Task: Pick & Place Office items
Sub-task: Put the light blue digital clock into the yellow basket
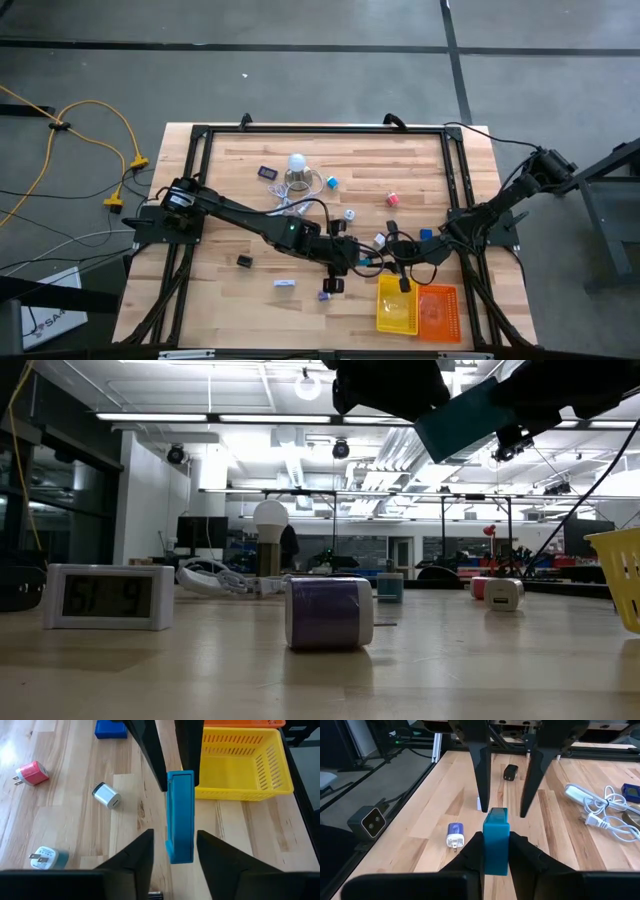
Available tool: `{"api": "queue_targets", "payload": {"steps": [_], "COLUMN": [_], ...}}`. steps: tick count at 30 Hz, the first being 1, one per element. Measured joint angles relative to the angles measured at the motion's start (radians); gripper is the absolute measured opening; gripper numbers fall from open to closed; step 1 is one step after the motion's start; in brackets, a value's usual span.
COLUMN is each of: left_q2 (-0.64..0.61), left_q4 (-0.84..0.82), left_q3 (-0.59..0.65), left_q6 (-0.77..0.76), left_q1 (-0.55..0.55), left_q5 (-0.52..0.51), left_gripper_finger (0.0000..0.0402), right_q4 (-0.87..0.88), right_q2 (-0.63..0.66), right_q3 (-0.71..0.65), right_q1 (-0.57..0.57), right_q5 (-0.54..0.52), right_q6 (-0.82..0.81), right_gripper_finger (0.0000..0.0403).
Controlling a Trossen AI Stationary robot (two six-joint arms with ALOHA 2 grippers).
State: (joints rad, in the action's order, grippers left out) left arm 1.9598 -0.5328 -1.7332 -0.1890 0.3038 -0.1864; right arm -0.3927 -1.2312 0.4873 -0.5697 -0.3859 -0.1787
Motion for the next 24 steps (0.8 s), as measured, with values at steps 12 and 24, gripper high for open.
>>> {"api": "queue_targets", "payload": {"steps": [12,24], "left_q2": [-0.027,-0.03], "left_q4": [0.001,0.002], "left_q3": [0.0,0.0], "left_q6": [-0.002,-0.006], "left_q1": [0.0,0.0], "left_q5": [0.001,0.005], "left_gripper_finger": [0.0171,0.0171], "right_q4": [0.048,0.2], "right_q2": [0.023,0.181], "right_q3": [0.0,0.0], "right_q1": [-0.003,-0.105], "right_q5": [0.014,-0.064], "right_q6": [-0.035,-0.091], "right_gripper_finger": [0.005,0.005]}}
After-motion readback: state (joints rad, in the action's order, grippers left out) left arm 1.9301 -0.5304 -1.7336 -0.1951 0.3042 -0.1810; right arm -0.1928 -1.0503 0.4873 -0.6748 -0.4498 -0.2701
